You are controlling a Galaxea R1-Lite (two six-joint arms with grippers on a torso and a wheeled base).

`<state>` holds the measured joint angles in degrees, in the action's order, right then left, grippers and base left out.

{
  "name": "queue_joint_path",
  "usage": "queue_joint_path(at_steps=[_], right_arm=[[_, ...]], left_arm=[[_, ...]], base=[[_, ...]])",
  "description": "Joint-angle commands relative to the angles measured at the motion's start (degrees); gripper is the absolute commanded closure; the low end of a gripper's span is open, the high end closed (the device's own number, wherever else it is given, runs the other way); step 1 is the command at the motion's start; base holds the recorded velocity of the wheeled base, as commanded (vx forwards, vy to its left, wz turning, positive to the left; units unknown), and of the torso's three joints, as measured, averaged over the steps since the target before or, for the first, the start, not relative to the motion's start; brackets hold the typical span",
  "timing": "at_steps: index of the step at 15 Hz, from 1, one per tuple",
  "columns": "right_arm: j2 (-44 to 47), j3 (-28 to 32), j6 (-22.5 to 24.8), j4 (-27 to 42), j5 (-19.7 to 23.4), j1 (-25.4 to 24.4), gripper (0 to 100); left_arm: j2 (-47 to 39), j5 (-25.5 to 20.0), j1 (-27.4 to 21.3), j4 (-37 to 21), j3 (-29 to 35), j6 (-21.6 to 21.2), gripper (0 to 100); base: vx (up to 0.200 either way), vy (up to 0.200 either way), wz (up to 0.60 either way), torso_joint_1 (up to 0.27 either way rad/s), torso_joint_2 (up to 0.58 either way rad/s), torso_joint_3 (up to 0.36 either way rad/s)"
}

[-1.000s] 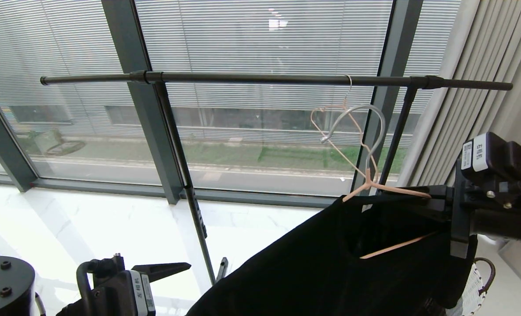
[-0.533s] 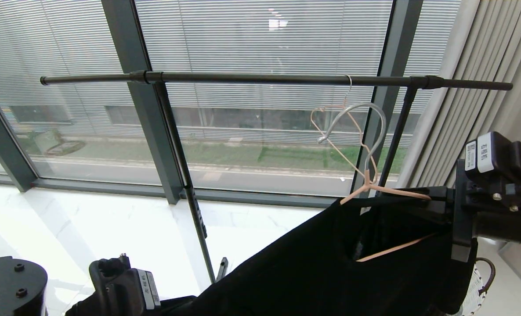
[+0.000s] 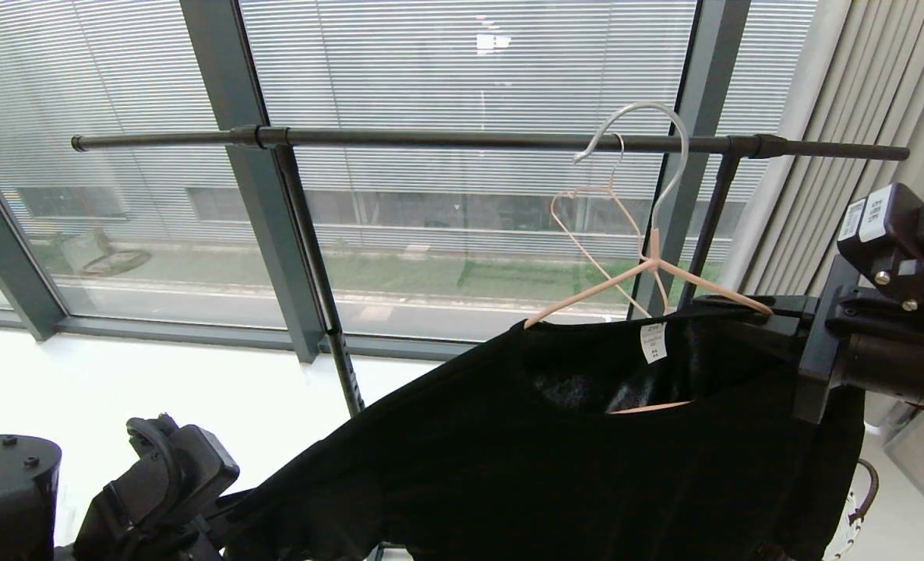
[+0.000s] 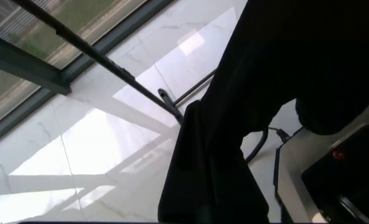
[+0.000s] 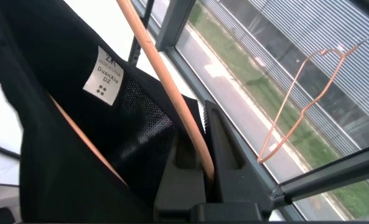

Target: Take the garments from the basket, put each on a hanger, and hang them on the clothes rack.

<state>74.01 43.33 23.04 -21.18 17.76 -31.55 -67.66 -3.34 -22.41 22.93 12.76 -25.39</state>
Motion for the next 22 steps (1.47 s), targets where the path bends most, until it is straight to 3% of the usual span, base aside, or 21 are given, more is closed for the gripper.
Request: queue_joint_path(at_steps=[1,3,4,7,11,15,17,19,20,22], right_arm=[[0.3,0.0,0.1,-0.1,0.0,0.0,100],[0.3,-0.2,0.2,0.0,0.0,-0.1,100],[0.2,-0.3,0.1,0.0,-0.3,-0.1,100],[-0.1,-0.4,-0.1,0.3,-5.4,-0.1,100],[-2.1,-2.9,-1.2,3.5,-11.1,0.0,100],[-8.8,-6.1,-5.6,15.0,-18.7,0.0,100],[-11.9,-8.5,-7.3,19.1,-21.3,0.1,100],[-14.4,-10.6,-8.5,22.4,-23.4,1.1,100],[-15.5,-11.7,-9.5,24.1,-25.1,3.8,100],[-15.6,-11.9,-9.8,24.3,-27.3,8.7,100]], left_arm=[[0.3,0.1,-1.9,0.0,0.5,0.2,100],[0.6,0.4,-2.5,0.0,1.0,0.2,100],[0.6,0.4,-2.5,0.0,1.7,0.4,0],[1.5,0.8,-1.7,-0.1,5.7,2.7,0],[4.2,4.0,1.7,-0.1,6.5,6.4,0],[7.2,5.8,9.4,-0.2,6.5,8.3,0],[8.8,6.0,10.5,-0.2,5.5,9.0,0],[8.8,9.7,11.0,-0.2,4.8,9.0,0],[7.8,15.0,11.2,-0.2,4.4,8.9,0],[7.8,16.3,11.3,-0.2,3.2,9.0,0]], base=[[0.000,0.000,0.00,0.000,0.00,0.000],[0.000,0.000,0.00,0.000,0.00,0.000],[0.000,0.000,0.00,0.000,0.00,0.000],[0.000,0.000,0.00,0.000,0.00,0.000],[0.000,0.000,0.00,0.000,0.00,0.000],[0.000,0.000,0.00,0.000,0.00,0.000],[0.000,0.000,0.00,0.000,0.00,0.000],[0.000,0.000,0.00,0.000,0.00,0.000],[0.000,0.000,0.00,0.000,0.00,0.000],[0.000,0.000,0.00,0.000,0.00,0.000]])
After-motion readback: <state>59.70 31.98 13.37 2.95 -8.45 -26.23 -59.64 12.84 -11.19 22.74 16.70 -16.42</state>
